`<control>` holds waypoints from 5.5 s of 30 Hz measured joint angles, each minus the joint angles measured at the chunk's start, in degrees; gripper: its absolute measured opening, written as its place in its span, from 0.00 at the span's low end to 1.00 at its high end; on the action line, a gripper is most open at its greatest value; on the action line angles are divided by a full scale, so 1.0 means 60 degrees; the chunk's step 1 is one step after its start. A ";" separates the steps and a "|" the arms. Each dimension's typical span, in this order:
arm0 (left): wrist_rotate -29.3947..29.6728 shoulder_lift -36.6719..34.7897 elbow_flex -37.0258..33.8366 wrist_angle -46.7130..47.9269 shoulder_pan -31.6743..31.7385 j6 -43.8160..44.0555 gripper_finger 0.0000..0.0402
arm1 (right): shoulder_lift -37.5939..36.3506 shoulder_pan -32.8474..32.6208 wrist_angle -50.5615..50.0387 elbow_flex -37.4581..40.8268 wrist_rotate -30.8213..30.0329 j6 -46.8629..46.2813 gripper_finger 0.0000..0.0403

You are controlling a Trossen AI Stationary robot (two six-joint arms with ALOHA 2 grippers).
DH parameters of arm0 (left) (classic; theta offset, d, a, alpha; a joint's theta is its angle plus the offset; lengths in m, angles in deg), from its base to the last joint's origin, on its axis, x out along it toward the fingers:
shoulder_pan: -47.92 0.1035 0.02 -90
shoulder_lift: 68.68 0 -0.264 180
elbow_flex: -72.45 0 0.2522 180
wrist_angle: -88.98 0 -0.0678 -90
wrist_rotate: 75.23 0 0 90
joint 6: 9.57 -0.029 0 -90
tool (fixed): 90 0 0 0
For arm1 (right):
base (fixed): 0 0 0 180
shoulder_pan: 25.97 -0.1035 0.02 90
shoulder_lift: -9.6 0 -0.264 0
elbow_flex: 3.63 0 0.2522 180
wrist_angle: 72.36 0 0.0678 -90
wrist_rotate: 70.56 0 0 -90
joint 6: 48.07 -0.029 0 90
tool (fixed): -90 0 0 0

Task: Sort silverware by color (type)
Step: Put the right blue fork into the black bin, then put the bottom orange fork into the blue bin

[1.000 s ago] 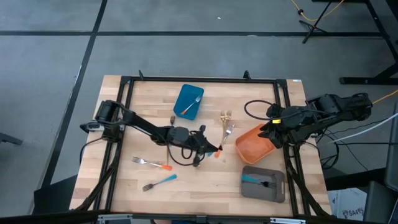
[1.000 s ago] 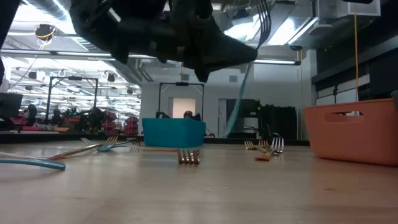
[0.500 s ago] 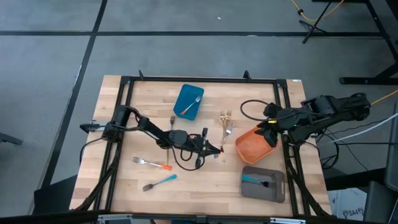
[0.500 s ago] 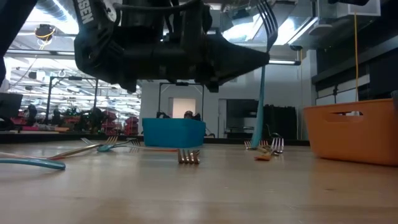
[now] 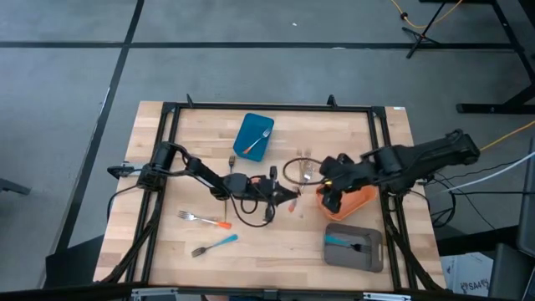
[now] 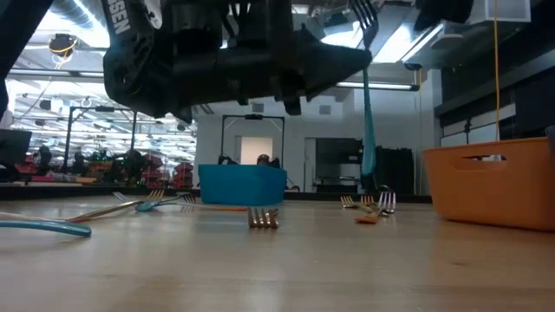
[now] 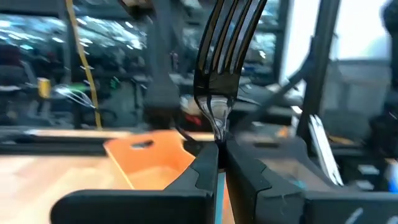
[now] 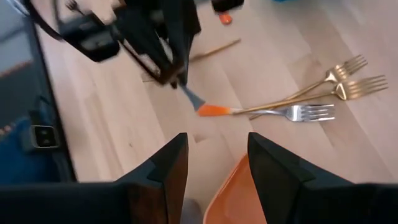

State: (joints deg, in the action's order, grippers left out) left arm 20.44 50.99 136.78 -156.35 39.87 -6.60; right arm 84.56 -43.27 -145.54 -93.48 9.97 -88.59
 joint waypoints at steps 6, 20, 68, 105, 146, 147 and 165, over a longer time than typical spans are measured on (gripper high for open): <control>0.0957 0.0000 0.0000 -0.1280 0.0004 0.0001 0.04 | 0.0627 -0.0004 0.0218 0.0000 -0.0319 -0.0004 0.39; 0.1727 -0.0321 0.0148 -0.1768 0.0007 -0.0012 0.04 | 0.0747 0.0000 0.0822 0.0000 -0.1708 0.0555 0.39; 0.1611 -0.0335 0.0612 -0.1590 0.0007 -0.0023 0.05 | 0.1625 0.0000 0.2176 0.0000 -0.2159 0.2001 0.03; 0.0350 -0.0335 0.0608 0.0835 -0.0004 0.0549 0.25 | 0.0237 -0.4574 -0.0373 0.0553 0.0843 -0.2771 0.00; 0.0354 -0.0339 0.0603 0.0831 -0.0004 0.0734 0.25 | 0.0248 -0.5807 0.1888 0.4200 0.1558 -0.4954 0.09; 0.0354 -0.0339 0.0601 0.0831 -0.0004 0.0734 0.25 | 0.0248 -0.5807 0.1887 0.4200 0.1598 -0.4951 0.11; 0.0356 -0.0340 0.0603 0.0831 -0.0004 0.0741 0.25 | 0.0234 -0.5799 0.1885 0.4200 0.1931 -0.4903 0.23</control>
State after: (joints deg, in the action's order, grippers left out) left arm 22.57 48.95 140.40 -151.36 39.84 -2.16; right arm 85.96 -78.07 -134.23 -68.28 21.55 -118.01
